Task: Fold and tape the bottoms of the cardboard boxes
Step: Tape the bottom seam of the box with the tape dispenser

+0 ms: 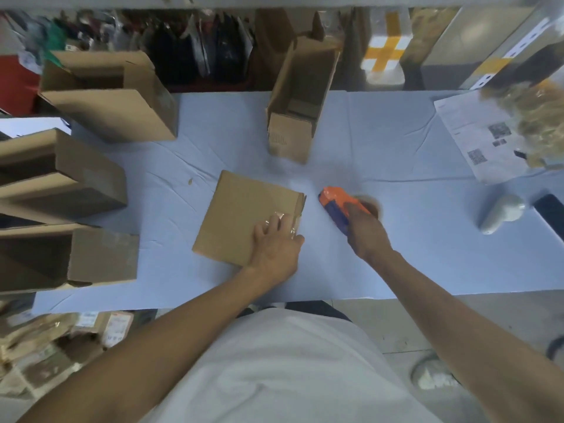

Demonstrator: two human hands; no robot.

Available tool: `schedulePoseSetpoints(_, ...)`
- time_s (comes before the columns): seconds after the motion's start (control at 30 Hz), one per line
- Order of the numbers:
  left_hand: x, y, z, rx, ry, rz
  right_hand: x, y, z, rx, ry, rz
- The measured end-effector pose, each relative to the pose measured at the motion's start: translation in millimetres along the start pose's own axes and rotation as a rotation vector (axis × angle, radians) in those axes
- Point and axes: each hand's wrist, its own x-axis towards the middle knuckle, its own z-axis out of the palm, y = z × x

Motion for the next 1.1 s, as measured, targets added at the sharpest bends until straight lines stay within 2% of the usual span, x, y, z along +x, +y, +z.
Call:
schedulePoseSetpoints(0.07,-6,-5,4,0.002,0.024,-0.002,0,-5,11,-0.161,0.201,-0.018)
schedulePoseSetpoints(0.13,-14,-15,7,0.006,0.080,-0.013,4,-16,15,-0.243,0.279,-0.169)
schedulePoseSetpoints(0.27,-31,-39,15,-0.150,0.274,-0.032,29,-58,17,-0.216,-0.004,-0.490)
schedulePoseSetpoints(0.37,-46,-57,18,-0.268,0.295,-0.128,40,-94,31,0.014,-0.328,-0.411)
schedulePoseSetpoints(0.43,-53,-71,20,-0.343,0.319,-0.228,39,-105,41,0.126,-0.383,-0.387)
schedulePoseSetpoints(0.5,-58,-83,13,-0.385,0.403,-0.251,32,-115,38,0.287,-0.394,-0.351)
schedulePoseSetpoints(0.6,-63,-98,-16,-0.422,0.526,-0.256,25,-133,23,0.429,-0.332,-0.300)
schedulePoseSetpoints(0.7,-67,-102,-53,-0.512,0.420,-0.345,10,-149,-4,0.433,-0.315,-0.250)
schedulePoseSetpoints(0.83,-71,-95,-80,-0.598,0.192,-0.296,-29,-151,-37,0.325,-0.408,-0.150)
schedulePoseSetpoints(0.9,-71,-88,-76,-0.626,0.107,-0.291,-42,-144,-39,-0.028,-0.377,-0.143)
schedulePoseSetpoints(0.93,-70,-83,-72,-0.653,0.081,-0.287,-45,-142,-36,-0.229,-0.303,-0.184)
schedulePoseSetpoints(0.97,-69,-79,-68,-0.702,0.066,-0.281,-46,-141,-31,-0.317,-0.233,-0.252)
schedulePoseSetpoints(1.03,-70,-75,-61,-0.805,0.064,-0.288,-46,-144,-18,-0.108,-0.199,-0.391)
schedulePoseSetpoints(1.1,-75,-77,-57,-0.793,0.071,-0.300,-49,-144,-6,0.201,-0.218,-0.407)
